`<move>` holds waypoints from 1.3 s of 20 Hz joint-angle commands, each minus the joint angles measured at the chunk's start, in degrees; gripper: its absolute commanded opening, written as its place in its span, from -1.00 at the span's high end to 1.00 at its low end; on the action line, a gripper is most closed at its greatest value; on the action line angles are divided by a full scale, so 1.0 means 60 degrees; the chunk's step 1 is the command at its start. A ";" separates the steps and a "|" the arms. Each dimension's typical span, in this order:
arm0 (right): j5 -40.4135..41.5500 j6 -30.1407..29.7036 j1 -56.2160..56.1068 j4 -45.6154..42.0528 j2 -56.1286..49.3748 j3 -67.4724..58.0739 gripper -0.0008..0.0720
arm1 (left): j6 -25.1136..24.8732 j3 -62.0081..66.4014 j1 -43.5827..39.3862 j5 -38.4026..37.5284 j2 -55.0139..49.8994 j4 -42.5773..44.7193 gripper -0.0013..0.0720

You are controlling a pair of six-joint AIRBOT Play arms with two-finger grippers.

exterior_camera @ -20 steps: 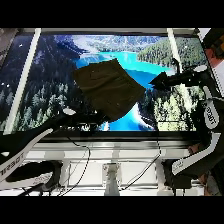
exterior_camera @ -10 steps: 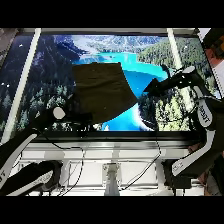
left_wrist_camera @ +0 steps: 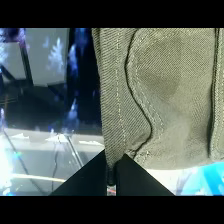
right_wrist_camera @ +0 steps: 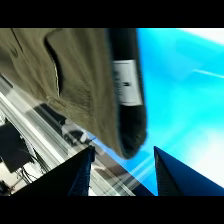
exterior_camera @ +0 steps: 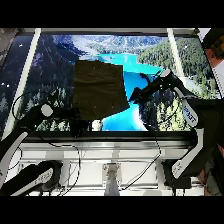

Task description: Fold the clothes and pants, and hang the long-sleeved shirts on hangers.

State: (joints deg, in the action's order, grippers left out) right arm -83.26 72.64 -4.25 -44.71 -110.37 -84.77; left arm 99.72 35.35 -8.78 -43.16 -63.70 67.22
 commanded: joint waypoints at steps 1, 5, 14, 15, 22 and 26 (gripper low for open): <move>0.0066 0.0058 -0.0557 -0.0018 -0.0113 0.0004 -0.19 | -0.0015 0.0011 0.0109 0.0160 0.0007 0.0076 0.90; 0.0197 0.0069 -0.0831 -0.0015 -0.0120 0.0004 -0.14 | -0.0015 0.0011 0.0109 0.0368 0.0007 0.0076 0.91; -0.0055 0.0284 -0.1049 0.0069 -0.0120 0.0015 0.13 | -0.0011 0.0011 0.0113 0.1126 0.0004 0.0076 0.91; -0.0011 0.0280 -0.1107 0.0182 -0.0117 0.0015 0.37 | -0.0011 0.0011 0.0109 0.1206 0.0004 0.0076 0.91; -0.0051 0.0535 -0.1206 0.0342 0.0131 0.0018 0.91 | -0.0984 0.0018 0.0466 0.1770 0.0040 0.0080 0.91; 0.0073 0.0550 -0.0652 0.0215 0.1581 0.0743 0.91 | -0.1213 0.0069 0.1741 0.1260 0.0903 -0.0204 0.91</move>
State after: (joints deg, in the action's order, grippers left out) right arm -83.29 75.70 -9.93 -42.61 -105.86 -82.87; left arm 94.63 35.62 -2.46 -34.15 -61.36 66.92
